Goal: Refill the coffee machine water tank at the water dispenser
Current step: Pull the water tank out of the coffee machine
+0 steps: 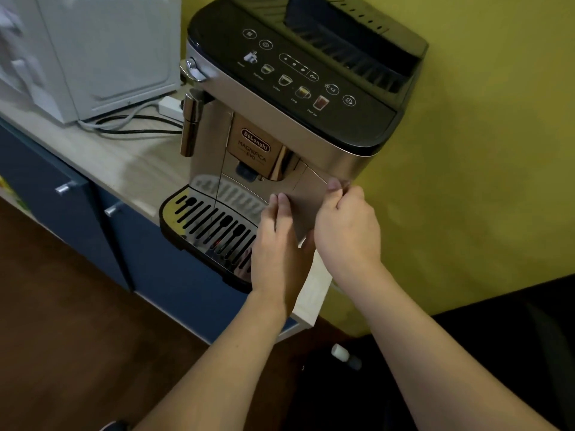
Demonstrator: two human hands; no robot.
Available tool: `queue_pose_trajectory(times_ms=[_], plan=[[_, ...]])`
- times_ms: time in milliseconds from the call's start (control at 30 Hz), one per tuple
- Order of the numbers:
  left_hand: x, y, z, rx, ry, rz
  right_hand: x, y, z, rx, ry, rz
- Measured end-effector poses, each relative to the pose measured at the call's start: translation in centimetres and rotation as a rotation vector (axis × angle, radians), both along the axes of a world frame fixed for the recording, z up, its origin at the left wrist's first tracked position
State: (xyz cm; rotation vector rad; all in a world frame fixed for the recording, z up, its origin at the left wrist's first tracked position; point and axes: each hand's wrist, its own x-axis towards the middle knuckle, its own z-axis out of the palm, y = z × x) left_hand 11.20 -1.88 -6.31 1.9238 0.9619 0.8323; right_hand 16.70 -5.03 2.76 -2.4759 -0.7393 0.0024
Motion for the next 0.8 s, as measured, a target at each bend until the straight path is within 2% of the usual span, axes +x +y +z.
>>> queue_pose_trajectory(times_ms=[200, 433, 633, 800], plan=[[-0.1, -0.1, 0.3, 0.018, 0.008, 0.011, -0.6, 0.0, 0.6, -0.071, -0.02, -0.051], [-1.3, 0.6, 0.9, -0.021, -0.002, -0.012, -1.0, -1.2, 1.8, -0.029, 0.156, -0.017], [-5.3, 0.6, 1.4, -0.001, 0.105, -0.081, -2.5, -2.8, 3.4, -0.065, 0.317, 0.074], [-5.0, 1.0, 5.0, 0.009, 0.117, -0.11, -0.5, -2.7, 4.2, 0.031, 0.514, -0.011]])
